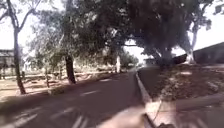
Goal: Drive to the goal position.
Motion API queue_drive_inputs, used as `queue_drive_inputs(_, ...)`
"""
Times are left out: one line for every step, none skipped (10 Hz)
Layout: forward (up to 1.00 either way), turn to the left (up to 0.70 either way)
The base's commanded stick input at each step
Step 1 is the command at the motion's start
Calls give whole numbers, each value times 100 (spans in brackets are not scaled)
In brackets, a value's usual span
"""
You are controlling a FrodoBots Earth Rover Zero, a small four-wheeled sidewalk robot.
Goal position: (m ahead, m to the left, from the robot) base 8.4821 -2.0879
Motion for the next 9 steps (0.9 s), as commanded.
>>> queue_drive_inputs(69, 0)
queue_drive_inputs(69, 0)
queue_drive_inputs(69, 0)
queue_drive_inputs(69, 0)
queue_drive_inputs(69, 0)
queue_drive_inputs(69, 0)
queue_drive_inputs(69, -3)
queue_drive_inputs(69, -7)
queue_drive_inputs(69, -13)
